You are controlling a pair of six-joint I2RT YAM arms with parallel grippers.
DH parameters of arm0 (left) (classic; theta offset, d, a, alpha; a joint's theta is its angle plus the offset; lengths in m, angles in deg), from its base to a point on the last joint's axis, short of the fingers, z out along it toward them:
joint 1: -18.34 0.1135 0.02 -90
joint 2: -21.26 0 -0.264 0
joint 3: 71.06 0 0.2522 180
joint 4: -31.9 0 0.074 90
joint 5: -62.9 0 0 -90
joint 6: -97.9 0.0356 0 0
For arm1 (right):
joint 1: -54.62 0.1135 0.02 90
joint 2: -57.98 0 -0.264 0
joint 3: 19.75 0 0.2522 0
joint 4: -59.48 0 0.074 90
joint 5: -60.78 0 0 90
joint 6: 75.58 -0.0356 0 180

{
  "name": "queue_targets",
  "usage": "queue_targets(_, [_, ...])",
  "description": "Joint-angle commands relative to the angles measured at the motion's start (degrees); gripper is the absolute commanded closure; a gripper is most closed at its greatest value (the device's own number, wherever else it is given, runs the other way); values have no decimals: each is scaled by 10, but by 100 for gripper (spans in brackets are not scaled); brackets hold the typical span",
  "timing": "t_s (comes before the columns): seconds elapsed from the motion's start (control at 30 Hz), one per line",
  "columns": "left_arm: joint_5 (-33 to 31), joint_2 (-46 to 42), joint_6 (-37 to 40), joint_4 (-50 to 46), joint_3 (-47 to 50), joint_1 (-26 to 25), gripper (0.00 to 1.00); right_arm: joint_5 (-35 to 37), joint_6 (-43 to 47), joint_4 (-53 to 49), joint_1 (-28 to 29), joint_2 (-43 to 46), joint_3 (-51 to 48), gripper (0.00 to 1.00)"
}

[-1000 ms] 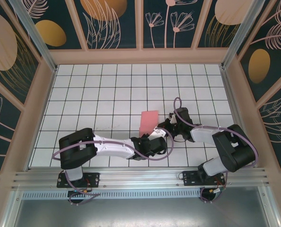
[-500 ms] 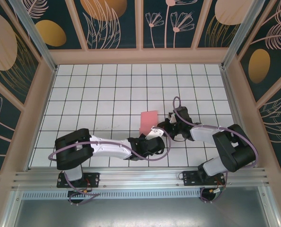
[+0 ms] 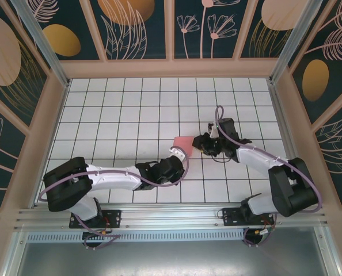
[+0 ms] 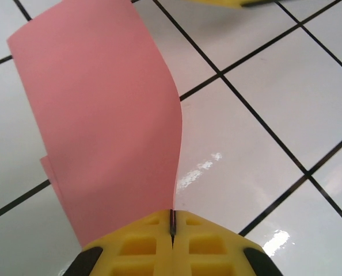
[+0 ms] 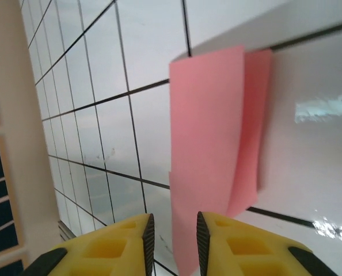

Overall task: Fold a paper plane with a square sheet of paper (pick it up from the middle)
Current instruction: Third fold the triangle at the center of the table.

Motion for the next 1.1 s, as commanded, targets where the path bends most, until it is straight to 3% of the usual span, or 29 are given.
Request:
queue_targets(0.0, [53, -8, -3, 27, 7, 7, 100, -16, 59, -23, -1, -30, 44, 77])
queue_targets(0.13, [69, -1, 2, 26, 2, 12, 100, -35, 96, -51, 7, -105, 102, 88])
queue_targets(0.27, [80, 4, 3, 23, -1, 17, 100, -17, 132, -86, 26, -168, 147, 92])
queue_targets(0.67, [125, 9, 8, 25, 4, 44, 100, 22, 232, -150, 41, -264, 193, 93])
queue_targets(1.07, [188, 31, 29, 15, -8, 102, 100, 24, 298, -182, 44, -293, 221, 92])
